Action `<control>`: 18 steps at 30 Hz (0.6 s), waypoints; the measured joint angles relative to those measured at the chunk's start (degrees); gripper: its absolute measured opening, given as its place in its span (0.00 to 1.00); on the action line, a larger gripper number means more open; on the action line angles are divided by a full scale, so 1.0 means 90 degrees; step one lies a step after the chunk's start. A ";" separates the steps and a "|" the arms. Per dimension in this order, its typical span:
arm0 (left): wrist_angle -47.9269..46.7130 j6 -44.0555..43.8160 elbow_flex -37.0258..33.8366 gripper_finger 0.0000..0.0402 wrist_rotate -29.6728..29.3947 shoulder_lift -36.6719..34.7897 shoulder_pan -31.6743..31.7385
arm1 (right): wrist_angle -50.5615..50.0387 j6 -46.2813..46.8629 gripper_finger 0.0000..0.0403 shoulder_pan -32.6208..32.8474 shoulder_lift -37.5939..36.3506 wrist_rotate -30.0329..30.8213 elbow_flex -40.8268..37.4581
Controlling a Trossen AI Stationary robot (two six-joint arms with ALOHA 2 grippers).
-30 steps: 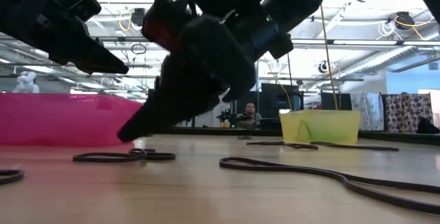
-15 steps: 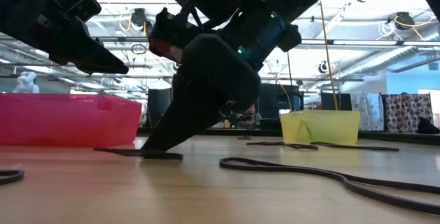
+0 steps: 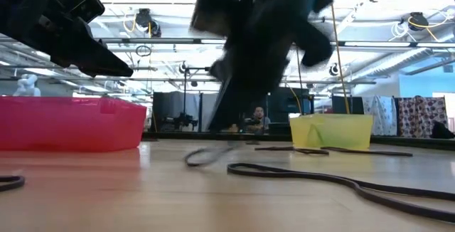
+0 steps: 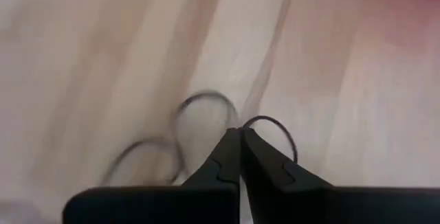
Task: Sort rubber bands into baskets
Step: Put the violet rubber band into the blue bin
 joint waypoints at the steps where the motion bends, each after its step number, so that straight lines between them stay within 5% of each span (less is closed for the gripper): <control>1: 0.0000 0.0002 0.0000 0.38 0.0000 0.0000 0.0000 | -0.0285 0.0061 0.00 0.0036 -0.0196 -0.0003 0.0016; 11: 0.0075 0.0289 0.0000 0.38 -0.0267 0.0000 0.0012 | -0.2851 0.2449 0.00 0.0985 -0.1754 0.0074 0.0034; 18: 0.0680 0.1189 0.0000 0.38 -0.0951 0.0001 0.0018 | -0.4786 0.5382 0.00 0.2496 -0.2441 0.1665 0.0036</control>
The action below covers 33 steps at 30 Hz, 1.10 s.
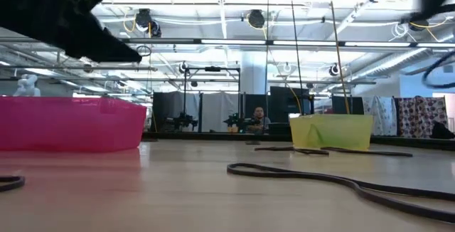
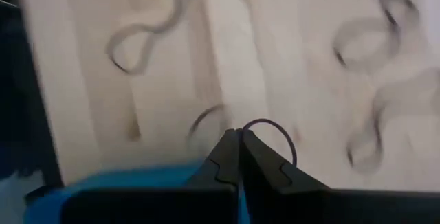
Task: Sort rubber bands into baskets
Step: Put the violet rubber band into the blue bin
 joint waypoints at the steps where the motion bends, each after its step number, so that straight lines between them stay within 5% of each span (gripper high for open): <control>1: 0.0135 0.0129 0.0000 0.38 -0.0069 -0.0001 0.0009 | -0.0254 0.0497 0.00 0.0244 -0.0031 0.0189 0.0000; 12: 0.0968 0.0487 0.0000 0.38 -0.0094 -0.0001 0.0577 | -0.0384 0.3958 0.00 0.2218 -0.0041 0.1373 -0.0410; 33: 0.0976 -0.0518 -0.0002 0.38 -0.0074 0.0118 0.0914 | 0.0861 0.4692 0.15 0.2628 -0.0047 0.1594 -0.2086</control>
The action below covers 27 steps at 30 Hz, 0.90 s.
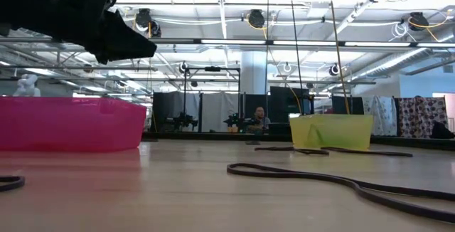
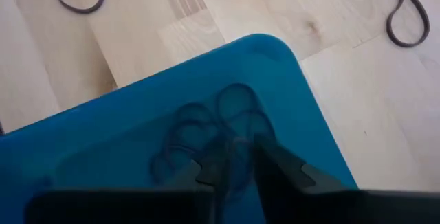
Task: Sort rubber bands into baskets
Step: Put the violet rubber band into the blue bin
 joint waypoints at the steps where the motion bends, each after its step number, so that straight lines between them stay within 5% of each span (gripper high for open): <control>1: 0.0004 0.0000 0.0000 0.38 0.0000 0.0046 0.0000 | 0.0000 0.0028 0.17 -0.0007 -0.0009 0.0009 0.0000; 10: -0.0054 -0.0028 0.0000 0.38 0.0045 0.0406 0.0000 | -0.0039 -0.0205 0.35 -0.0146 -0.0351 -0.0210 0.0002; 18: -0.0663 -0.0201 0.0021 0.38 0.0135 -0.0183 0.0414 | -0.0246 -0.2007 0.37 -0.0184 -0.1343 0.1443 0.0006; 27: -0.4463 -0.1173 0.1358 0.38 0.1617 -0.0201 0.2662 | -0.0931 -0.3424 0.35 -0.0499 -0.3154 0.2782 -0.1009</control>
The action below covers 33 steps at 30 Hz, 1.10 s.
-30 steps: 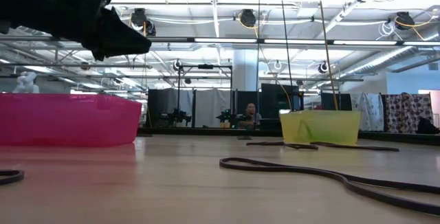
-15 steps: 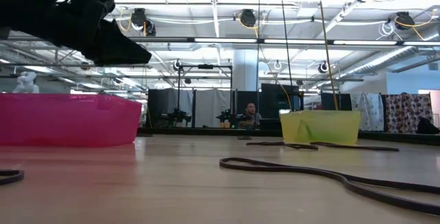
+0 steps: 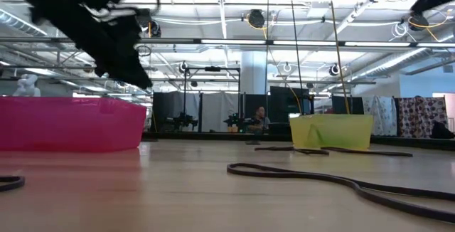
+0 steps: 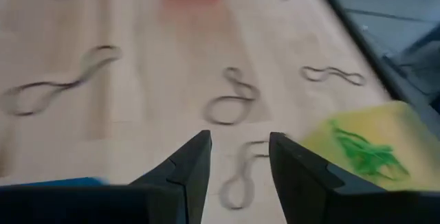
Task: Sort rubber bands into baskets
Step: Put the violet rubber band into the blue bin
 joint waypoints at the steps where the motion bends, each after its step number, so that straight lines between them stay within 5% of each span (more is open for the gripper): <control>1: -0.0281 0.0004 0.0119 0.38 0.0189 0.0060 0.0325 | 0.0036 -0.0030 0.35 -0.0104 -0.0283 0.0092 -0.0273; 8: -0.0749 0.0526 0.0648 0.38 0.1874 0.0986 0.2702 | 0.1213 -0.0766 0.35 -0.1373 -0.2171 0.0378 -0.1743; 13: -0.0742 0.0770 0.0672 0.38 0.2705 0.2023 0.3824 | 0.3695 -0.2958 0.35 -0.2293 -0.2892 -0.0757 -0.2376; 19: -0.0266 0.0896 0.0672 0.38 0.2682 0.2838 0.4068 | 0.5973 -0.4919 0.35 -0.3144 -0.2682 -0.2055 -0.2743; 29: -0.0100 0.1338 0.0702 0.38 0.2531 0.3285 0.3977 | 0.7104 -0.5246 0.35 -0.3943 -0.1509 -0.2097 -0.2750; 33: -0.0121 0.1546 0.0697 0.31 0.2609 0.3288 0.3985 | 0.7568 -0.5156 0.35 -0.4038 -0.0927 -0.2100 -0.2750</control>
